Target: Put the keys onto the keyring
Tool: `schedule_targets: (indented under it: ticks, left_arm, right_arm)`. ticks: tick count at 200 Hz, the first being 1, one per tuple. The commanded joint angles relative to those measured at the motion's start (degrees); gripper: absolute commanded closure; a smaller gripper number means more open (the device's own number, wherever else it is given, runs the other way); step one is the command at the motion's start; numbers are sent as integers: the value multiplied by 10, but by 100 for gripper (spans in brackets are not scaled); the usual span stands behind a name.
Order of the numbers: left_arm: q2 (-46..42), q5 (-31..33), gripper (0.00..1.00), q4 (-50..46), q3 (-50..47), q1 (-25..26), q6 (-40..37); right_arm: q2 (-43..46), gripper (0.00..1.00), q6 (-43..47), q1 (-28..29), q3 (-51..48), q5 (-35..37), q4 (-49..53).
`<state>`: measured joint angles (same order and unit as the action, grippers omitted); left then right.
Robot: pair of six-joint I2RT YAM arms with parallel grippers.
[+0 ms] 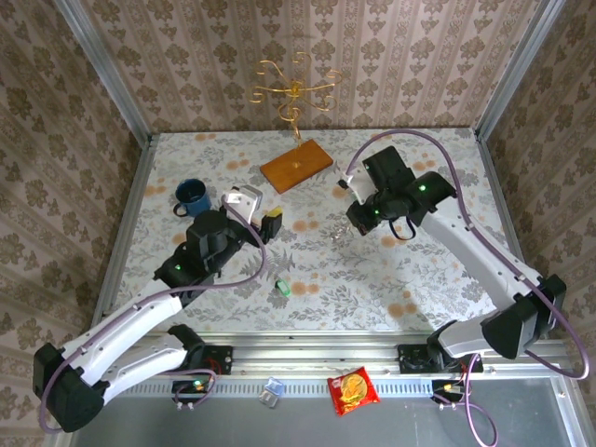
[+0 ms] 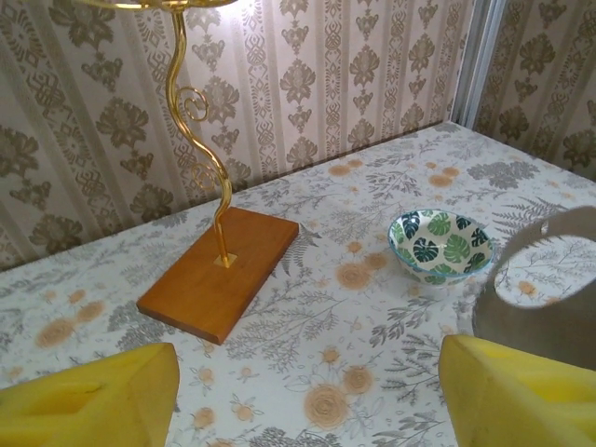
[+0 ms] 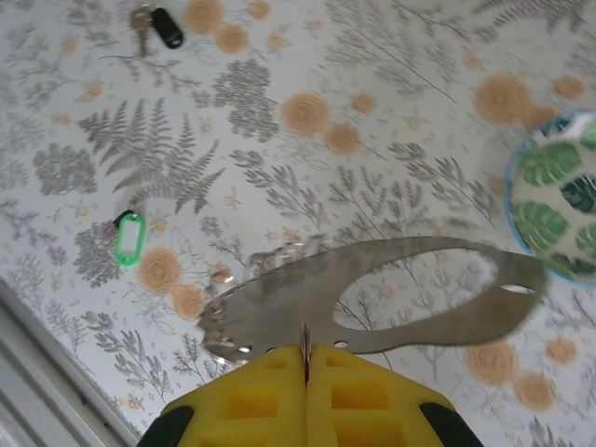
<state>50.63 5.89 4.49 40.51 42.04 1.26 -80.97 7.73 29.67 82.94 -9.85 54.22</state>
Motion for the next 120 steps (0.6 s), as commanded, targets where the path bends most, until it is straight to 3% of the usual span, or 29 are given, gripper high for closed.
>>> schedule_targets:
  ticks: [1,51,78,120]
  left_arm:
    - [1,-79,27,-49,27,-22,-79]
    - [12,-216,36,-45,31,-72,-142]
    - [33,-314,39,-7,19,-85,-183]
    - [66,-418,47,81,-12,-86,-247]
  right_arm:
    - [-16,100,89,3,25,-77,9]
    - [-75,100,172,4,81,-130,50]
    - [-89,100,201,8,90,-161,46]
    - [-79,100,253,26,74,-161,15]
